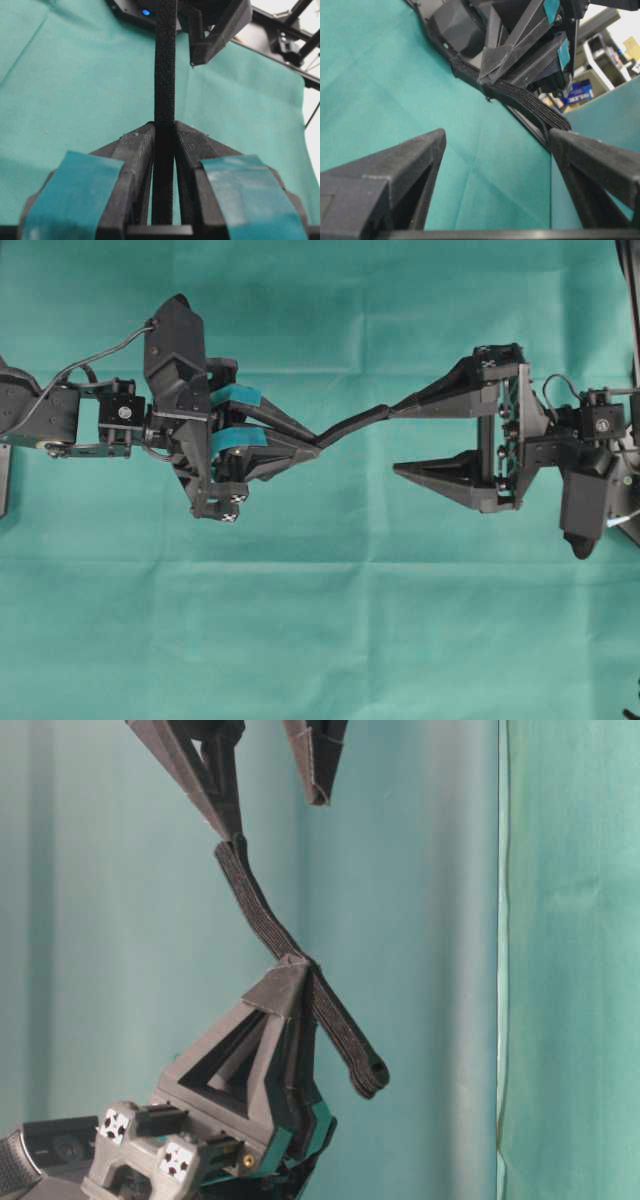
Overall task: Peel off the Velcro with your right arm.
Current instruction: 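Close the right gripper on the outer Velcro layer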
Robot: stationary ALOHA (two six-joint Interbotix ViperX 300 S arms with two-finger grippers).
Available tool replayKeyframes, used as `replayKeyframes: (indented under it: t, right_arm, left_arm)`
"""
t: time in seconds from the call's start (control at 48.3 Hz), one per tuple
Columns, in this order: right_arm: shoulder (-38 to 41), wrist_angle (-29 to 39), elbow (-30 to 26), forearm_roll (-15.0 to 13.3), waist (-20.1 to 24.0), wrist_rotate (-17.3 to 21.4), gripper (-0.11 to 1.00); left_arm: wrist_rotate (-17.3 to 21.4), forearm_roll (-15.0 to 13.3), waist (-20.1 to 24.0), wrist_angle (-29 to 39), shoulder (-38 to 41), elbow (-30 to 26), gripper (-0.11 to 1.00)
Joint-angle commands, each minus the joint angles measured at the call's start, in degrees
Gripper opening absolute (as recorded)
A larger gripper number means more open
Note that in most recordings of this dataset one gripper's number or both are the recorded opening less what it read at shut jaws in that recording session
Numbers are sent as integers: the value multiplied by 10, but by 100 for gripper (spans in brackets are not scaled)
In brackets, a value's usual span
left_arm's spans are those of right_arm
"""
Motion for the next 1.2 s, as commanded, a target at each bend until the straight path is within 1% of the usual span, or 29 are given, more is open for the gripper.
replayKeyframes:
  t: [0.0, 0.124, 0.166, 0.228, 0.331, 0.414, 0.725, 1.014, 1.097, 1.18]
  right_arm:
    - [-3, -10, -15, -1, -2, 1, 73]
    - [-2, -19, -15, -1, -7, 1, 72]
    - [-2, -22, -15, -1, -8, 1, 70]
    - [0, -25, -15, -1, -10, 1, 61]
    - [2, -30, -15, -1, -13, 1, 41]
    - [3, -35, -15, -1, -14, 1, 32]
    - [17, -40, -22, -1, -18, 1, 33]
    - [34, -56, -33, -1, -25, 1, 29]
    - [35, -66, -33, -1, -25, 1, 27]
    - [34, -75, -33, -1, -25, 1, 22]
  left_arm:
    - [0, -1, 0, -6, -12, -5, 10]
    - [0, -1, 0, -6, -12, -5, 10]
    - [0, -1, 0, -6, -12, -5, 10]
    - [0, -1, -1, -6, -12, -4, 10]
    - [0, -1, -2, -6, -12, -5, 10]
    - [0, -1, -2, -6, -12, -5, 10]
    - [0, -1, -3, -6, -12, -5, 10]
    - [0, -1, -5, -6, -12, -3, 10]
    - [0, -1, -5, -6, -12, -3, 10]
    - [0, -1, -5, -6, -12, -3, 10]
